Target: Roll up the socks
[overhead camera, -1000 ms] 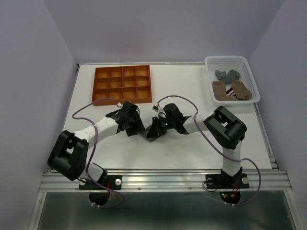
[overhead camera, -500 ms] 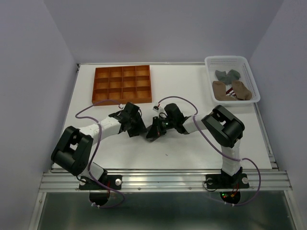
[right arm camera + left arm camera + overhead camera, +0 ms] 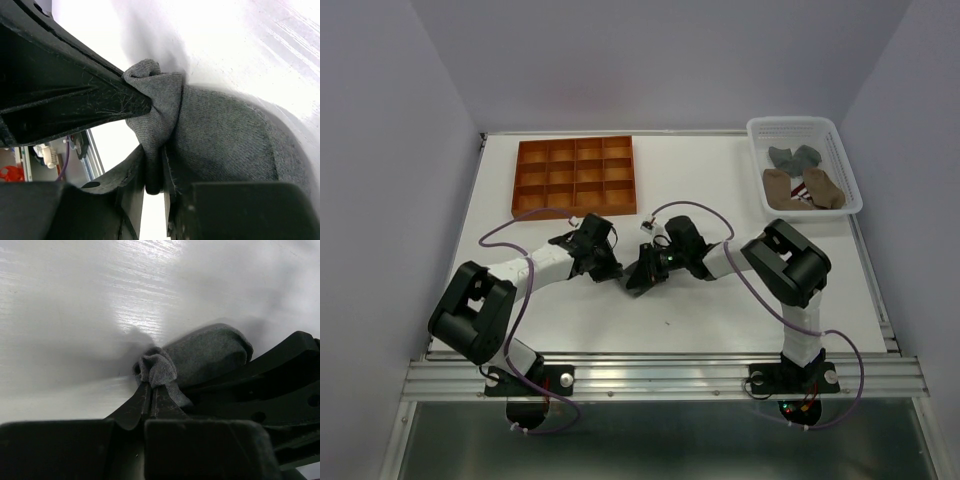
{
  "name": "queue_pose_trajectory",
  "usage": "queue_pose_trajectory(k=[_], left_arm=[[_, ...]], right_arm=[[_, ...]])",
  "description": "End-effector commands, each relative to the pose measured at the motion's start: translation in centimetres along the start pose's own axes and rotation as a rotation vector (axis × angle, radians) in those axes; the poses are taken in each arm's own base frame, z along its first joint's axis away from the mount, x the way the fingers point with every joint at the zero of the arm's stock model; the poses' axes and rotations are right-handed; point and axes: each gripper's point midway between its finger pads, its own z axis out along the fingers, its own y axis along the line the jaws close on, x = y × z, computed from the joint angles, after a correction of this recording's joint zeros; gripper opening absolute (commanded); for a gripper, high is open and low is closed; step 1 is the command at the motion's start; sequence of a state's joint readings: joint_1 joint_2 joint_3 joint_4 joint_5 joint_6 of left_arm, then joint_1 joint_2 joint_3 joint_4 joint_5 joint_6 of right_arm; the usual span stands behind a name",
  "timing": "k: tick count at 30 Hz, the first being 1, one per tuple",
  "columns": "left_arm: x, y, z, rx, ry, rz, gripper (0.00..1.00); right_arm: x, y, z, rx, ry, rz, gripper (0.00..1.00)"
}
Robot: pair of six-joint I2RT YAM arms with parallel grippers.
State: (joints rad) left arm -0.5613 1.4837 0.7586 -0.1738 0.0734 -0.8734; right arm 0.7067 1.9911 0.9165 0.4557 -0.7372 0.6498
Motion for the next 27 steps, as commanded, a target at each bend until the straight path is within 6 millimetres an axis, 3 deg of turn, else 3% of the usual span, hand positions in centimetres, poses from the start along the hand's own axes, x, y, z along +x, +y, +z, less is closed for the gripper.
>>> queue_pose_trajectory(k=[1,6,10,18,27], left_arm=[[-0.1,0.2,-0.1,-0.014,-0.011,0.006,0.00],[0.1,0.3,-0.2,-0.038,0.008,0.008,0.00],[-0.1,0.2,-0.6,-0.058,0.010,0.017,0.00],[-0.2,-0.1,-0.9,-0.070,0.027,0.034,0.00],[-0.2,-0.6,-0.9,-0.078,0.048,0.053,0.00]], right_arm=[[-1.7,1.9,-0.8,-0.043,-0.039,-0.107,0.31],[-3.4,2.8,-2.5,0.031,-0.084,-0.266,0.44],[-4.5,1.9,-4.7,0.185,-0.116,-0.390,0.50],[-3.1,4.4,-3.7,0.327,-0.105,-0.696,0.50],[-2.8,4.3,-2.4,0.460,-0.119,-0.865,0.50]])
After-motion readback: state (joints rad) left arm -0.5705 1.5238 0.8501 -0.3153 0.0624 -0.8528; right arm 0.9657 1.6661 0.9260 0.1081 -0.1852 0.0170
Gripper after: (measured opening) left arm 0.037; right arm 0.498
